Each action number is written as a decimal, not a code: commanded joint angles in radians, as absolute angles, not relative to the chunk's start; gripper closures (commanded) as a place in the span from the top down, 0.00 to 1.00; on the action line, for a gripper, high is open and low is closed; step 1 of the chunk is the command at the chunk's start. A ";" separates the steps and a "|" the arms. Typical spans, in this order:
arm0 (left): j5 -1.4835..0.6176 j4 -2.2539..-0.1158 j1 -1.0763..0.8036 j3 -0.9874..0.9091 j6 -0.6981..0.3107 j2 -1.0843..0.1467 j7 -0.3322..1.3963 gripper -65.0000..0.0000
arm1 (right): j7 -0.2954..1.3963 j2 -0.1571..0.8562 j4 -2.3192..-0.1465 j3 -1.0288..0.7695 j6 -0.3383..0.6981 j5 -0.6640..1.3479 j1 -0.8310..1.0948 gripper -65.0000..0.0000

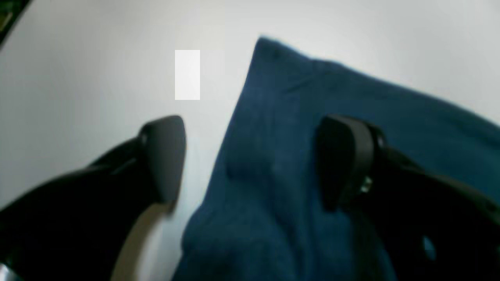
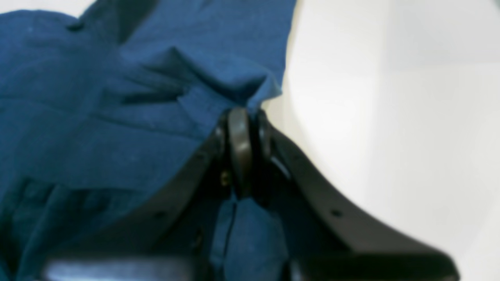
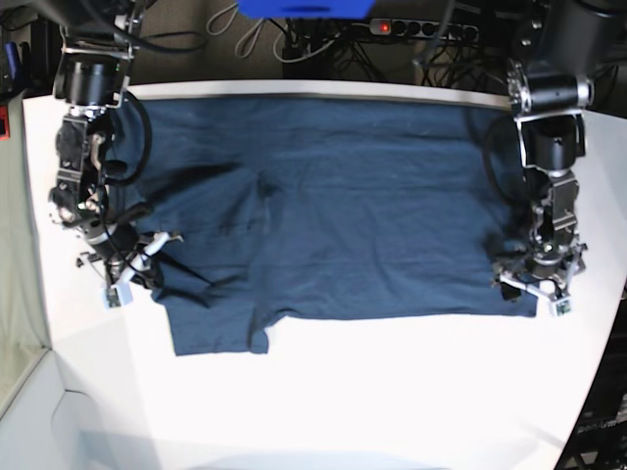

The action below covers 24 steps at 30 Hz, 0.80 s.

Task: Layout the t-shirt on the table in an organized manner, then fold the t-shirt properly
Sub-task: 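Grasp the shirt's hem-side edge with both grippers, then fold the grasped edge over toward the collar with both grippers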

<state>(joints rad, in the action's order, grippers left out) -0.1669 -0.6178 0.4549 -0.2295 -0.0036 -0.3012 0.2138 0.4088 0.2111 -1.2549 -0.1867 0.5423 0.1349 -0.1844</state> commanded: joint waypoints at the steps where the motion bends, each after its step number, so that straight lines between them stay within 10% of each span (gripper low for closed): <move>1: -0.157 -0.607 0.496 -0.231 -0.001 -0.314 0.216 0.80 | 0.386 0.225 -1.273 -0.191 0.552 0.145 -0.205 0.00; 5: -0.157 -0.567 0.507 -0.174 -0.104 -0.314 0.216 0.74 | 0.386 0.226 -1.273 -0.193 0.552 0.145 -0.205 0.00; 15: -0.163 -0.568 0.492 -0.134 -0.211 -0.312 0.137 0.00 | 0.386 0.226 -1.273 -0.193 0.552 0.145 -0.205 0.00; 24: -0.165 -0.906 0.340 -0.143 -0.208 -0.320 0.134 0.00 | 0.384 0.220 -1.326 -0.196 0.553 0.145 -0.205 0.00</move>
